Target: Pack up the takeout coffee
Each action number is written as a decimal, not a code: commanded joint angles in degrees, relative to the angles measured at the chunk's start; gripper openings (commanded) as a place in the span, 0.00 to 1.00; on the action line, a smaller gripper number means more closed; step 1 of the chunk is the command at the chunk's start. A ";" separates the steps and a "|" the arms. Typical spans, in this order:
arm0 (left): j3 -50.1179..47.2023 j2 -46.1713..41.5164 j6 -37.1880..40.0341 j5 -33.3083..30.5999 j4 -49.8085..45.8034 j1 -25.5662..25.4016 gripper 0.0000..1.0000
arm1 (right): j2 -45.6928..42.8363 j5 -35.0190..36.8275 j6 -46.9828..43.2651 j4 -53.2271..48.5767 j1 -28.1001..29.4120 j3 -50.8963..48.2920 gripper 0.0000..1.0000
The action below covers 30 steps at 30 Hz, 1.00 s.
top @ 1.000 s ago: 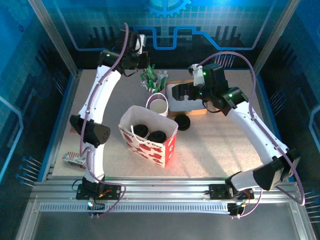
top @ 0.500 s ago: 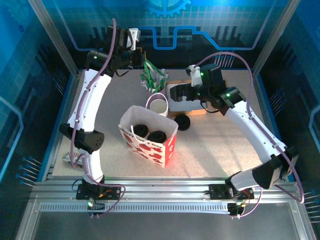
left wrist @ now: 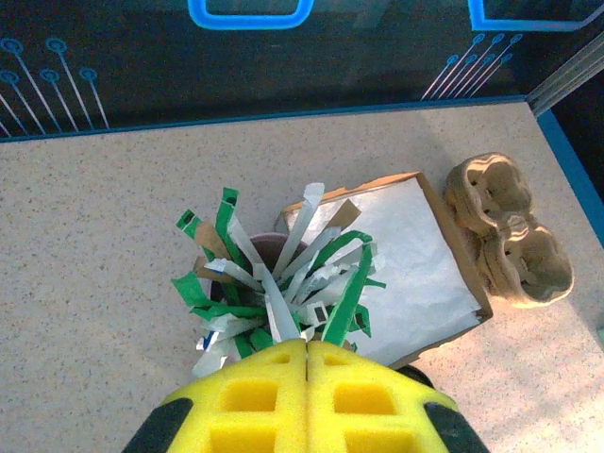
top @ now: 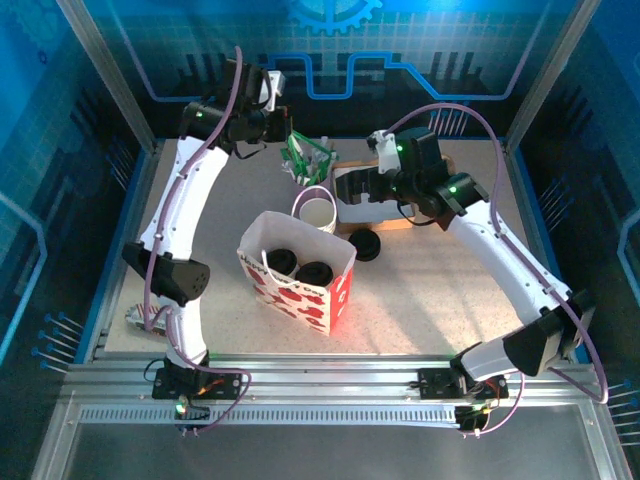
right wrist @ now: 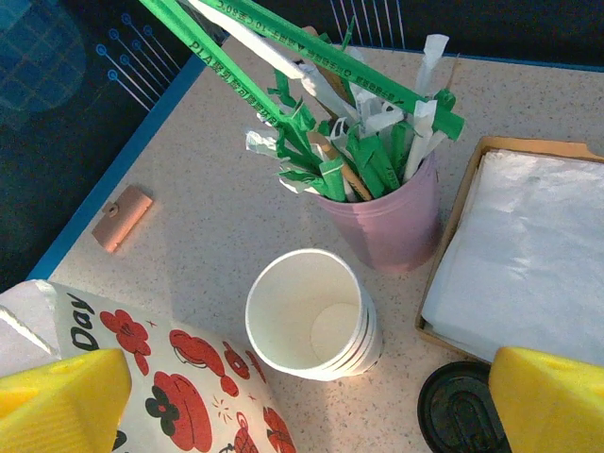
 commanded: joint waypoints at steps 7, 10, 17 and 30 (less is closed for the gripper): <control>-0.64 0.83 0.65 1.12 -1.79 -0.17 0.14 | 0.87 -0.46 -0.50 -0.57 1.43 1.88 0.99; -0.64 0.87 0.74 0.99 -1.79 -0.15 0.19 | 1.12 -0.43 -0.72 -0.70 1.59 2.01 1.00; -0.51 1.04 1.11 0.59 -1.83 -0.09 0.07 | 1.73 -0.34 -0.88 -0.80 1.86 2.23 1.00; 0.28 0.62 0.39 0.00 -1.55 0.00 0.00 | 6.74 -3.99 -4.03 2.57 2.59 5.70 0.99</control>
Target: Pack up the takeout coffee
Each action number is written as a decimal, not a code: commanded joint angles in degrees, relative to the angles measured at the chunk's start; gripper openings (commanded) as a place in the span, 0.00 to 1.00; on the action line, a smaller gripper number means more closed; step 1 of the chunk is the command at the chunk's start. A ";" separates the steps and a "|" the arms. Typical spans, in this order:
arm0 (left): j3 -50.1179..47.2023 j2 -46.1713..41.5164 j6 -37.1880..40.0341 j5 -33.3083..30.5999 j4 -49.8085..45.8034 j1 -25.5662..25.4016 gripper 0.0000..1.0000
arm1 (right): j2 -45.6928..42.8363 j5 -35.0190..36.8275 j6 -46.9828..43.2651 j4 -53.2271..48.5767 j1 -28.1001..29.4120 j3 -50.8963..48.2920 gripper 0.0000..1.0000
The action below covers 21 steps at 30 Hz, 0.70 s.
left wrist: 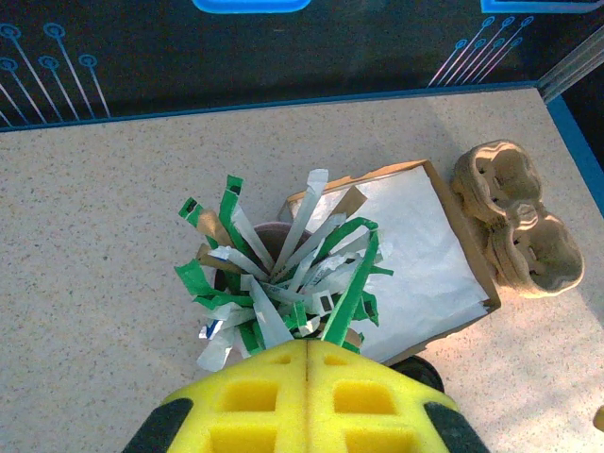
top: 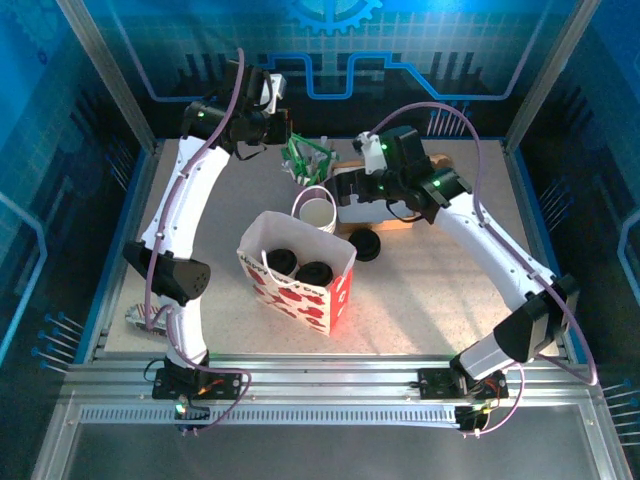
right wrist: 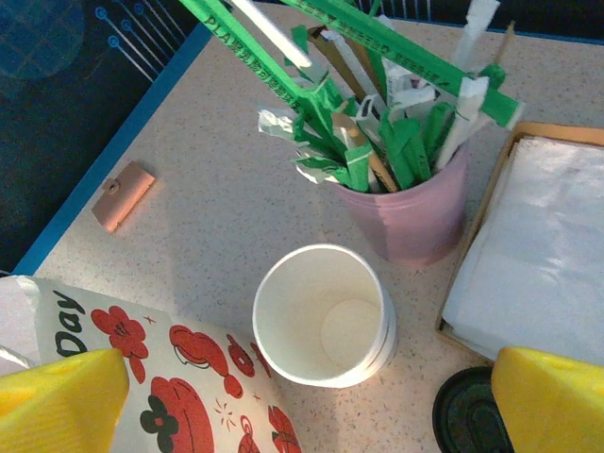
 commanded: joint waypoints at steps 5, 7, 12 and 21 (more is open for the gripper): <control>-0.18 0.25 -0.48 0.99 -0.54 0.00 0.00 | 4.90 -0.43 -10.86 11.78 0.92 2.33 0.99; -0.39 0.10 -0.53 1.47 -0.45 0.00 0.00 | 6.72 0.14 -14.59 16.23 0.66 1.43 0.99; -0.44 0.01 -0.20 2.46 -0.53 0.00 0.00 | 10.13 -3.31 -18.43 29.08 -1.83 -1.12 0.96; -0.72 -0.25 0.34 3.54 -0.56 0.00 0.00 | 16.67 -2.63 -24.43 34.18 -1.43 2.89 0.88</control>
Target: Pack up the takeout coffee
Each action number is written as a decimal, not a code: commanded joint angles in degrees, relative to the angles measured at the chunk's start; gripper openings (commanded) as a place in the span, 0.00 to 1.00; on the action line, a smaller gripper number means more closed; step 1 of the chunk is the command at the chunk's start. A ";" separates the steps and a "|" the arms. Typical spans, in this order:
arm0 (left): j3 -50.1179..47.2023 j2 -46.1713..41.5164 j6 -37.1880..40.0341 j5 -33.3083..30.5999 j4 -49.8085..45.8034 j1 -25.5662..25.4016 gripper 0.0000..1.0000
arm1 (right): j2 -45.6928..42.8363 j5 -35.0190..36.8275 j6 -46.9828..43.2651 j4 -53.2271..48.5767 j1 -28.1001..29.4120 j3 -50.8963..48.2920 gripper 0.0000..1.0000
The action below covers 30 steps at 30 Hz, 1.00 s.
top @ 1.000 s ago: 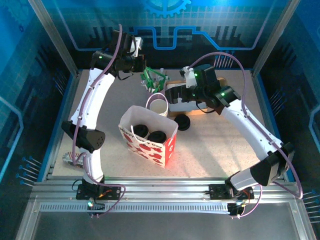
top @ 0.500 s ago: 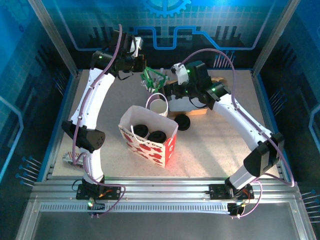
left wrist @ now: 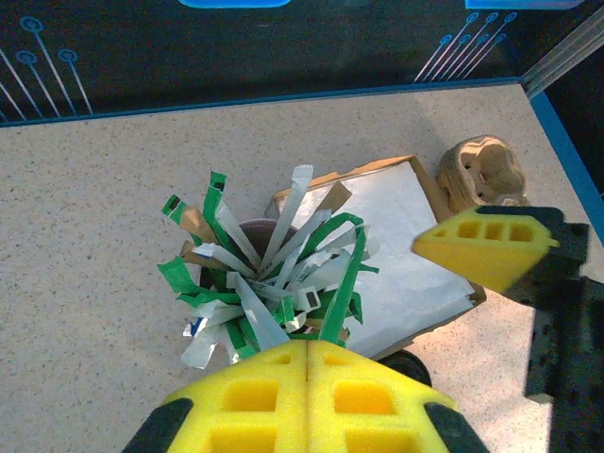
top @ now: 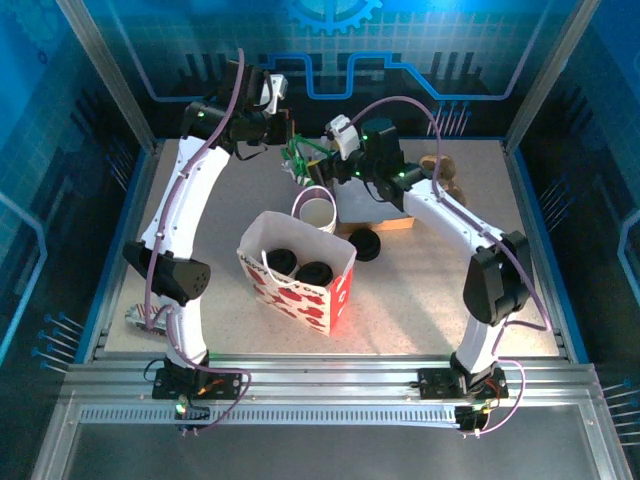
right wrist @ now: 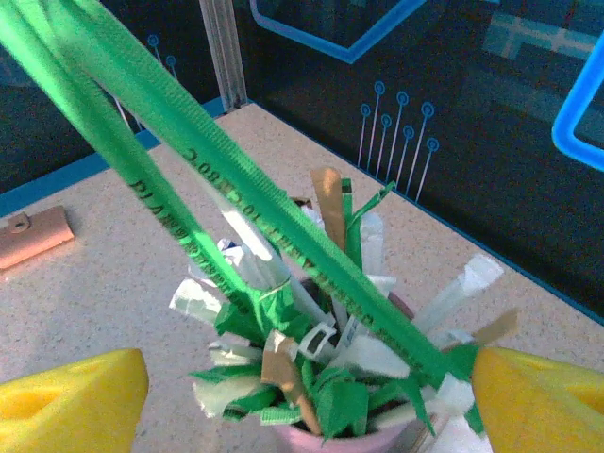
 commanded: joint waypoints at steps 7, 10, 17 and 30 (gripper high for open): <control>-1.55 -0.95 0.66 2.18 -0.33 0.00 0.00 | 4.10 5.73 -9.40 6.93 2.57 4.00 0.79; -2.07 -1.21 0.70 2.39 -0.19 0.00 0.00 | 5.30 7.09 -10.17 7.65 2.99 5.19 0.68; -2.72 -1.65 1.04 2.20 0.16 0.17 0.00 | 6.69 8.49 -12.54 6.92 3.52 6.98 0.40; -2.59 -2.35 0.64 2.13 0.60 1.39 0.43 | 2.77 11.13 -13.21 7.43 3.35 3.86 0.19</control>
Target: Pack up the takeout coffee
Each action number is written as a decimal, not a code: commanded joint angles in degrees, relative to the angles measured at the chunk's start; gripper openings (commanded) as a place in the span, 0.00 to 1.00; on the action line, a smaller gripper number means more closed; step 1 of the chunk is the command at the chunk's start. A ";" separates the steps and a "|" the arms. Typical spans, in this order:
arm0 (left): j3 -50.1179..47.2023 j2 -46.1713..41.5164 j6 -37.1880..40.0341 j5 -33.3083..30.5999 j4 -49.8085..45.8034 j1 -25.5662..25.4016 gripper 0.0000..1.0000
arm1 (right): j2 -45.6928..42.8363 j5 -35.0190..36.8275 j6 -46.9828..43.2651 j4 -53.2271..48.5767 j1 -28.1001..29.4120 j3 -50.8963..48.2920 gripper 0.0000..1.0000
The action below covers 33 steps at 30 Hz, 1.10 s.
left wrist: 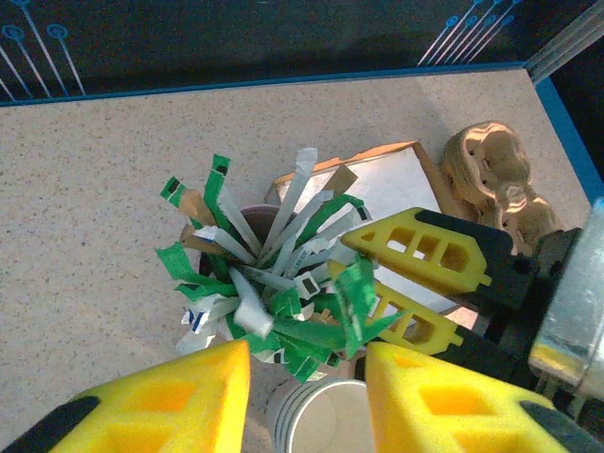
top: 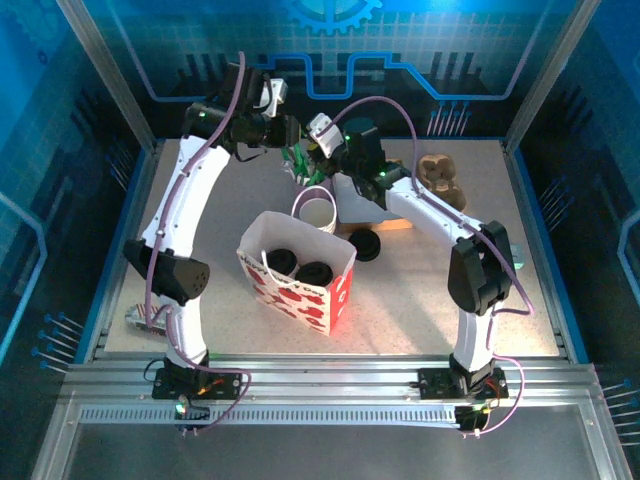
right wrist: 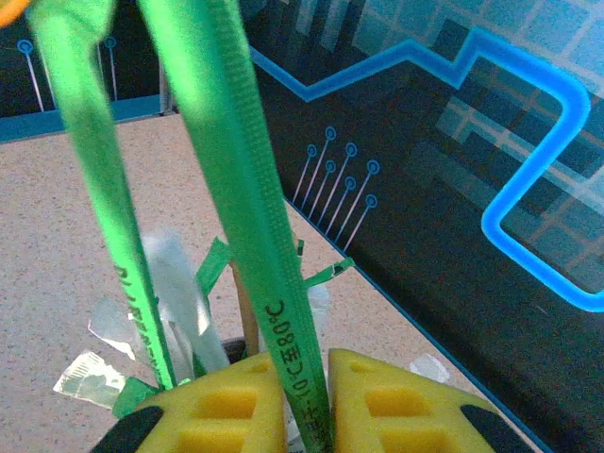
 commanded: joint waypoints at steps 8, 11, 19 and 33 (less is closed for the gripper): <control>-0.73 -2.94 -0.04 0.62 0.98 0.84 0.46 | -6.14 1.45 -0.70 2.08 0.10 -2.07 0.16; -1.17 -3.51 -0.58 0.64 1.73 0.84 0.47 | -6.71 1.49 -0.79 1.78 0.15 -1.95 0.16; -5.74 -8.42 -1.22 -1.48 6.06 1.01 0.55 | -8.68 0.78 0.07 0.75 0.24 -0.58 0.15; -14.29 -15.04 -3.20 -1.11 11.74 1.88 0.58 | -10.33 -1.60 2.65 -6.03 2.07 7.42 0.11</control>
